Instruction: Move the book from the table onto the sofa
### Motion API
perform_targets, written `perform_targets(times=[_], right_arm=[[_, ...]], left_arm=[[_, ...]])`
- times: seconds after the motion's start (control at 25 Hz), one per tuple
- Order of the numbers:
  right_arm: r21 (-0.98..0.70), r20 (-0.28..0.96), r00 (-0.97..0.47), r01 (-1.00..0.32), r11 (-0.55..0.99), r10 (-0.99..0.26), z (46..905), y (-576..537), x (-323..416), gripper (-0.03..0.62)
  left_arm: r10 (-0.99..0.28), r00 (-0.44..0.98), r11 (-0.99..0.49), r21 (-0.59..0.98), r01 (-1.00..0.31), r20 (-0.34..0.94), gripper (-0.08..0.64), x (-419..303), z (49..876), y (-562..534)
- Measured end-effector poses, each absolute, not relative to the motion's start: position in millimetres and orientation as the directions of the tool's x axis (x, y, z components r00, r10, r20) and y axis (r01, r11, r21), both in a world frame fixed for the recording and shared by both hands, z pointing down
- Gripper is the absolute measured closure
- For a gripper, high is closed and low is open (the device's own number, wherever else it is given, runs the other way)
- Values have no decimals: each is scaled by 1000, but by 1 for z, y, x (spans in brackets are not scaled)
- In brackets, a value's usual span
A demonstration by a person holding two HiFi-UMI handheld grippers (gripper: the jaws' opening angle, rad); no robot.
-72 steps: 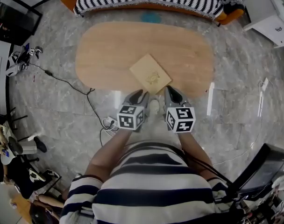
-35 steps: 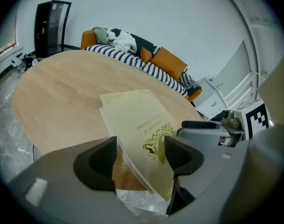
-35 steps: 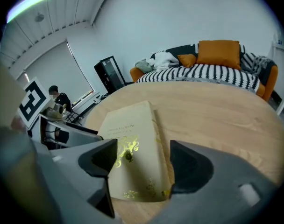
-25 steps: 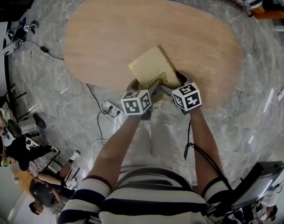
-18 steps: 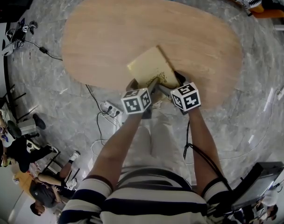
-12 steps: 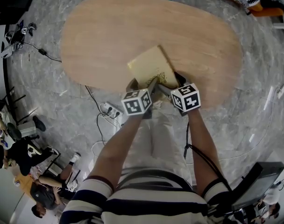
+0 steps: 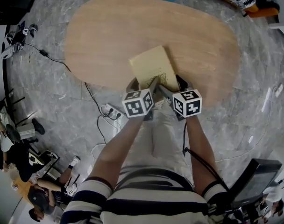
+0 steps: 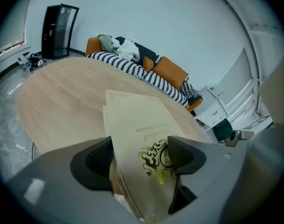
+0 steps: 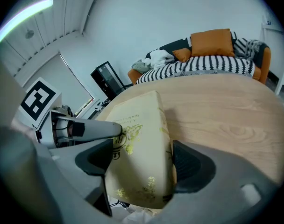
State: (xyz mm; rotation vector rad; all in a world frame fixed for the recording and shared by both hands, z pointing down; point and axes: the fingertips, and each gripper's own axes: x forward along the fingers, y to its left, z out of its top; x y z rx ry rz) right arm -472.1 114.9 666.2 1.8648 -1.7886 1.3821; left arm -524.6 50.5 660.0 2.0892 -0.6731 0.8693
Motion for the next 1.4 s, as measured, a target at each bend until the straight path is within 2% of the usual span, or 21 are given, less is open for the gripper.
perform_targets(times=[0.6, 0.88, 1.4], right_arm=[[-344, 609, 73, -873, -345, -790, 524, 137, -496, 199], [-334, 565, 119, -872, -358, -817, 471, 161, -515, 207], [-244, 406, 287, -881, -405, -868, 355, 173, -512, 230]], left_arm=[[-230, 778, -700, 456, -550, 585, 196, -538, 515, 62], [-229, 804, -722, 458, -518, 548, 207, -556, 460, 83], [-234, 902, -787, 474, -395, 364, 212, -550, 347, 89]])
